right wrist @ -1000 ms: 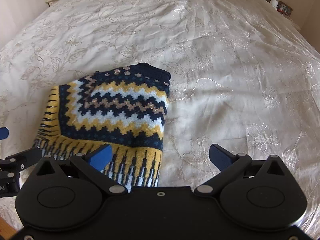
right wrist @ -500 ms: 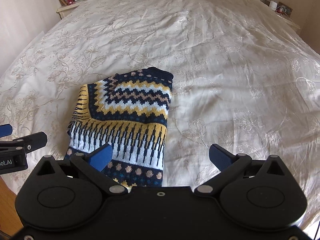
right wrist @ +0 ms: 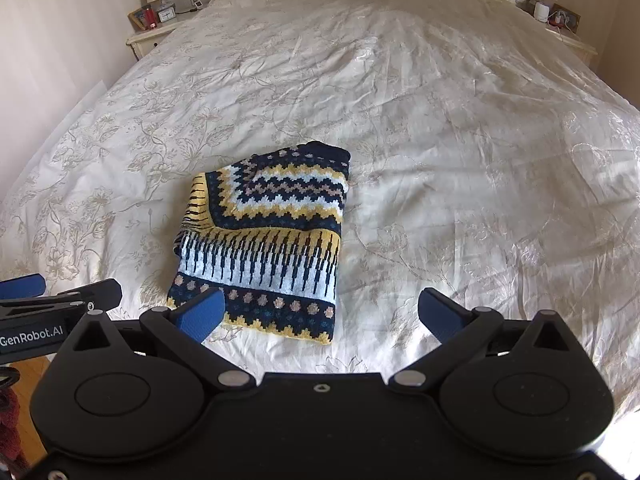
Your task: Fold small clothes
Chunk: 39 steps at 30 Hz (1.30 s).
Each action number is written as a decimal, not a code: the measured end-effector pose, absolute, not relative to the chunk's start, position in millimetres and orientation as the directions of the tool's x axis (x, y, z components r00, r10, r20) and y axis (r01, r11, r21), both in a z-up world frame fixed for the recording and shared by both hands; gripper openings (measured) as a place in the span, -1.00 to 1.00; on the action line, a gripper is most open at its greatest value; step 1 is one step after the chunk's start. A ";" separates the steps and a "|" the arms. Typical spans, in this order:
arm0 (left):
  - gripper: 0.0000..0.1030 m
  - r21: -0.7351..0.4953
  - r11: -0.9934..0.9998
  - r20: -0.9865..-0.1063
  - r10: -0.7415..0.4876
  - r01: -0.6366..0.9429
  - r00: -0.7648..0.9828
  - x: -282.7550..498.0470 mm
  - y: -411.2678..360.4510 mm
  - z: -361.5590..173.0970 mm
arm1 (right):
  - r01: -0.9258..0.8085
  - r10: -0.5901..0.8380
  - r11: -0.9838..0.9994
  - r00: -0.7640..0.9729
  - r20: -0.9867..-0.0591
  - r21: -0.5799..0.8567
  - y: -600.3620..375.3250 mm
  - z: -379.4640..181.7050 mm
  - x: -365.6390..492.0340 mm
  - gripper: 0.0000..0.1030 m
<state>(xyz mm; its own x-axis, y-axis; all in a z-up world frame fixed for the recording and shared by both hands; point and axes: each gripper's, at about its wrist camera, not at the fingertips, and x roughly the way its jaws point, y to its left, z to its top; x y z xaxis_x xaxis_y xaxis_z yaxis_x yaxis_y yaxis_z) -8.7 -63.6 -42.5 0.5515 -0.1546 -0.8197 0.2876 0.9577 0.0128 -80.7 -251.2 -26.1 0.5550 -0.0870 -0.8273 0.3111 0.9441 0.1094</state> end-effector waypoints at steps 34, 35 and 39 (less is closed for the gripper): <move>0.95 0.060 0.951 -0.837 -0.118 0.304 0.534 -35.1 -72.1 -31.9 | 0.338 -0.108 0.935 0.550 -0.828 0.102 -243.7 -16.6 -106.3 0.98; 0.95 0.060 0.951 -0.838 -0.118 0.303 0.534 -35.7 -72.5 -31.5 | 0.338 -0.108 0.936 0.550 -0.828 0.102 -243.8 -16.6 -107.1 0.98; 0.95 0.055 0.951 -0.840 -0.120 0.304 0.528 -37.3 -73.9 -31.4 | 0.341 -0.107 0.934 0.549 -0.829 0.105 -244.9 -16.1 -110.9 0.98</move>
<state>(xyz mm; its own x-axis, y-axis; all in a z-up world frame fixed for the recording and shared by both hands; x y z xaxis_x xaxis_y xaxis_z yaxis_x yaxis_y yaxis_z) -37.3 -73.9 -31.4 0.5284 -0.1201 -0.8405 0.3038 0.9511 0.0551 -110.9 -244.9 -16.1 0.5489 -0.1074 -0.8290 0.3410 0.9342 0.1047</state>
